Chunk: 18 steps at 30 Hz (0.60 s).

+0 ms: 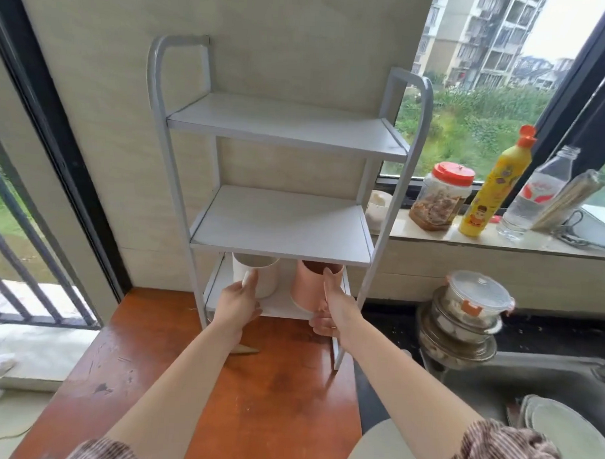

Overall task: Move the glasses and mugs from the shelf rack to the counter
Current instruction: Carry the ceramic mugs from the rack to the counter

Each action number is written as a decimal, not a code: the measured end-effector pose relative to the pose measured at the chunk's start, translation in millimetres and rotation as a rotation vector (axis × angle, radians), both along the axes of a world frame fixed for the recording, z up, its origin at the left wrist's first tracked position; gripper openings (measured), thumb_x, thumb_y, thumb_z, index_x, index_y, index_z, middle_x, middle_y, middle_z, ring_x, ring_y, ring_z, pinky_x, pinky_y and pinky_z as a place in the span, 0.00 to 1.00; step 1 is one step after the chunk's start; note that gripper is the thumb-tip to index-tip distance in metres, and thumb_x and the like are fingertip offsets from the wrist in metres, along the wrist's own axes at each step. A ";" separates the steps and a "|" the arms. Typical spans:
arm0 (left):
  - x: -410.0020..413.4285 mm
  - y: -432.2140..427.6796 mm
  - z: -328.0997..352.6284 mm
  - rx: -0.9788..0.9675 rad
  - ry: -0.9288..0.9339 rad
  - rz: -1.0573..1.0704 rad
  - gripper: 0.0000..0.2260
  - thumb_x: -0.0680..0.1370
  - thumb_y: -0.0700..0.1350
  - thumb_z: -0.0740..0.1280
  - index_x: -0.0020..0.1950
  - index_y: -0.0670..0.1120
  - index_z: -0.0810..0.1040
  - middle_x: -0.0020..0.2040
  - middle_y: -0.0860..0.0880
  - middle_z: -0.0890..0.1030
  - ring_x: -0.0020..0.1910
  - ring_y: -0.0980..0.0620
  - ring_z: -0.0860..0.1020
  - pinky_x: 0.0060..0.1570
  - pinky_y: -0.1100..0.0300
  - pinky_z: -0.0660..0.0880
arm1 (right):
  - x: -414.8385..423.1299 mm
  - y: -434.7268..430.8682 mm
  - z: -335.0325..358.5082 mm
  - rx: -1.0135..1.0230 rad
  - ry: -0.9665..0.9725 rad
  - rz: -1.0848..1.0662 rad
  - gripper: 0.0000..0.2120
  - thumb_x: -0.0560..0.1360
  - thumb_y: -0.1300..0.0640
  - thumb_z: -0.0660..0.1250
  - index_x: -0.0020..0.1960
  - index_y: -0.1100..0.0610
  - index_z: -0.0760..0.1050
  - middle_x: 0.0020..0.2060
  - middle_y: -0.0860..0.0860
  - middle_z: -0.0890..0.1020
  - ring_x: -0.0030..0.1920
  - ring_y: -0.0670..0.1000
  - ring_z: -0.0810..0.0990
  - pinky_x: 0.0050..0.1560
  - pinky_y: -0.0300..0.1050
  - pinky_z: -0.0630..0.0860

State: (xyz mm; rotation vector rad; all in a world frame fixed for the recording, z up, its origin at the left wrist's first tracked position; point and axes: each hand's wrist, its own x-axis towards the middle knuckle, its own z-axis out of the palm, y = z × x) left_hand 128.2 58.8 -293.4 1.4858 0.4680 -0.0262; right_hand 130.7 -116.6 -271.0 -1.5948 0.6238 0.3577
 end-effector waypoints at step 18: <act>-110.4 -37.6 -5.9 0.034 -0.160 0.014 0.11 0.77 0.60 0.63 0.42 0.56 0.80 0.43 0.52 0.83 0.43 0.52 0.84 0.45 0.61 0.79 | -104.7 -73.7 13.3 -0.054 -0.024 0.190 0.22 0.72 0.39 0.61 0.34 0.58 0.75 0.38 0.62 0.86 0.39 0.59 0.86 0.47 0.50 0.83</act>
